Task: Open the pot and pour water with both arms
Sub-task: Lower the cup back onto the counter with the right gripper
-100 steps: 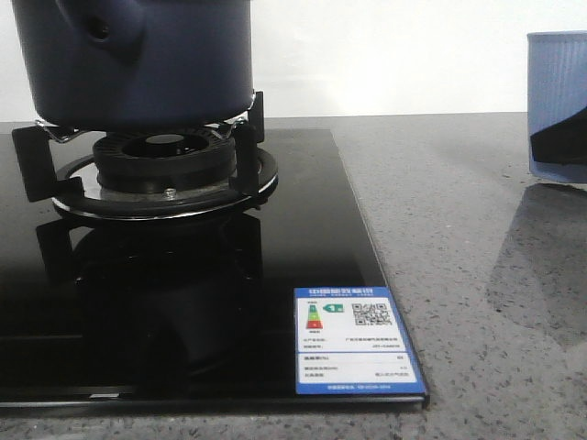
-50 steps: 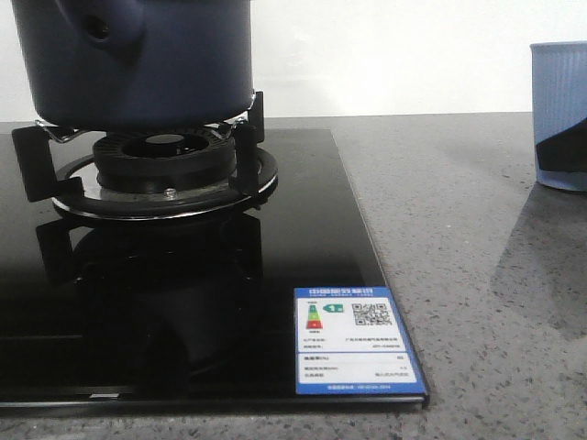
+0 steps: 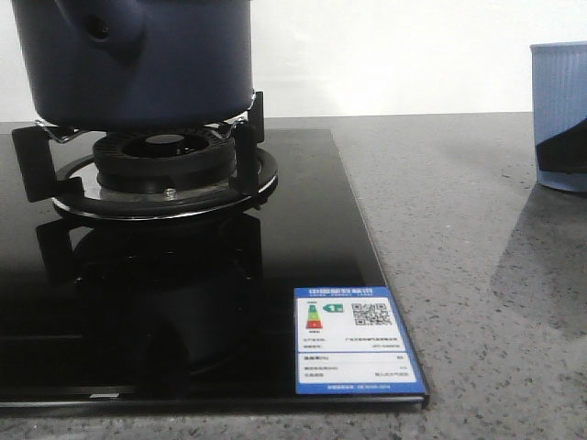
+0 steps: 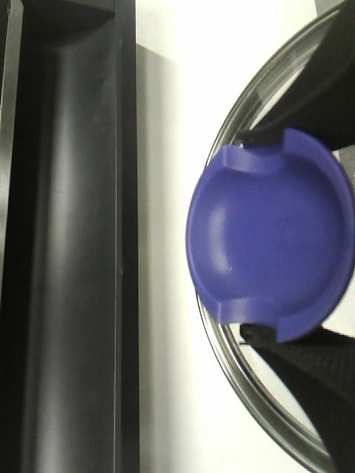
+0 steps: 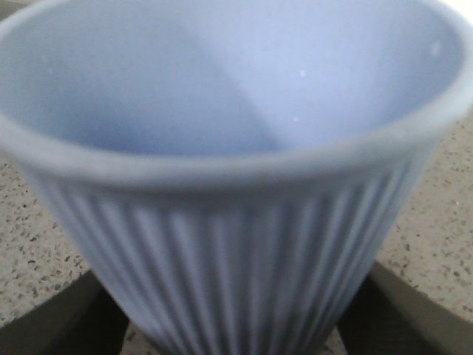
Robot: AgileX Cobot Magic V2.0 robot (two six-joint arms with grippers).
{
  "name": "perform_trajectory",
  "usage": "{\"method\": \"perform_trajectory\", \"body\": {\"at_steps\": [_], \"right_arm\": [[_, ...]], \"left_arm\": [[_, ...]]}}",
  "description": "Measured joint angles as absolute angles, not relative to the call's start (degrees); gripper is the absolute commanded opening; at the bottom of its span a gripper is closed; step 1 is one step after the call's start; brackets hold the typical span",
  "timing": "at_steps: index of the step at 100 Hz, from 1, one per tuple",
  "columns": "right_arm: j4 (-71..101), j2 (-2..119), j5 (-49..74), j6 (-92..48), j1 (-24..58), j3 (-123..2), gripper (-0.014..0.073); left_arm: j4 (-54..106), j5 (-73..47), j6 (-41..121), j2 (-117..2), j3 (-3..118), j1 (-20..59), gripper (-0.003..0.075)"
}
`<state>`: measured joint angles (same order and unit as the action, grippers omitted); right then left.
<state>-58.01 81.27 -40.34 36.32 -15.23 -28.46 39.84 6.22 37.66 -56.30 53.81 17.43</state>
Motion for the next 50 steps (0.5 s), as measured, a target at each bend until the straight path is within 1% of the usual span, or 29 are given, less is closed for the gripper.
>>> {"method": "perform_trajectory", "body": {"at_steps": [4,8,27,50], "right_arm": [[-58.01,81.27,-40.24,36.32,-15.23,-28.46,0.0557],[-58.01,81.27,-40.24,36.32,-15.23,-28.46,0.0575],[-58.89,81.27,-40.24,38.67,-15.23,-28.46,0.0577],[-67.13,79.54,-39.7,45.9,-15.23,-27.33,0.0577]], "left_arm": [[39.84,6.22,37.66,-56.3,53.81,17.43,0.037],[39.84,6.22,37.66,-56.3,53.81,17.43,0.037],[39.84,6.22,37.66,-56.3,53.81,17.43,0.037],[39.84,6.22,37.66,-56.3,53.81,17.43,0.037]]}}
